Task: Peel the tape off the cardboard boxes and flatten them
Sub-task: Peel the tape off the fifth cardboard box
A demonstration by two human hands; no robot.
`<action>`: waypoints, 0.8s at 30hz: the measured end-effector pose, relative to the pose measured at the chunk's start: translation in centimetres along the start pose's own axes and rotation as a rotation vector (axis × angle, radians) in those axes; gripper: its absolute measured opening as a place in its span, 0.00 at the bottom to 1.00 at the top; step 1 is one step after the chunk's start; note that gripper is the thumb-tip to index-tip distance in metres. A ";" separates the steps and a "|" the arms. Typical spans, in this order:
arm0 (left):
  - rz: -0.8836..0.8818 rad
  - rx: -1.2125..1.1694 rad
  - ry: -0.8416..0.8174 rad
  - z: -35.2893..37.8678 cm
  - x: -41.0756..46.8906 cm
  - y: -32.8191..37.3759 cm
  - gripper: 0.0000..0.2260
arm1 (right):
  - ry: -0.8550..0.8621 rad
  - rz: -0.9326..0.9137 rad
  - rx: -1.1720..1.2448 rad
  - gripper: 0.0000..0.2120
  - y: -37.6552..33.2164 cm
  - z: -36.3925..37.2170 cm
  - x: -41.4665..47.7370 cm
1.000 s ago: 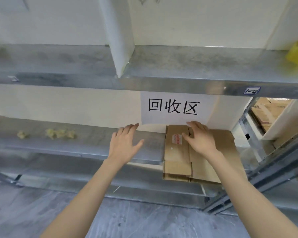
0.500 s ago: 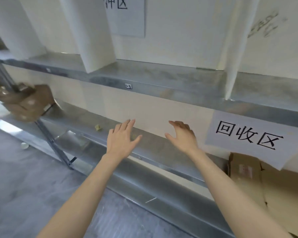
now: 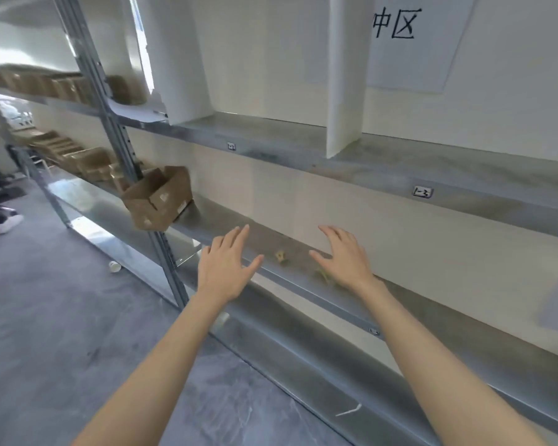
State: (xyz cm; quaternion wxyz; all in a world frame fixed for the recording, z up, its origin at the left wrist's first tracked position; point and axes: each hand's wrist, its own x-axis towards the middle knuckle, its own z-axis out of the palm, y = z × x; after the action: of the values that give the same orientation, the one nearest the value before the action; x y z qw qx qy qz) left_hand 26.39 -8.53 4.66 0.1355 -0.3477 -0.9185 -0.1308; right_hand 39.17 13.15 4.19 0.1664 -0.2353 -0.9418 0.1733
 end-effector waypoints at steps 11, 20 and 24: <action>-0.116 -0.030 0.059 0.8 5.8 -11.1 0.31 | -0.133 -0.142 0.036 0.31 -7.8 6.2 10.0; -0.158 -0.025 0.086 3.6 14.4 -20.0 0.30 | -0.158 -0.229 0.104 0.31 -14.1 13.2 21.9; -0.187 -0.007 0.061 5.0 18.8 -24.6 0.30 | -0.186 -0.241 0.135 0.31 -16.6 15.8 27.1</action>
State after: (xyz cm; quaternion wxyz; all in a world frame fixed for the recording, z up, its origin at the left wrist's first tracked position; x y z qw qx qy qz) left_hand -4.52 -13.30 2.84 0.1496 -0.2566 -0.9420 -0.1565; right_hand 3.95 8.98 3.24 0.1136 -0.0917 -0.9608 0.2359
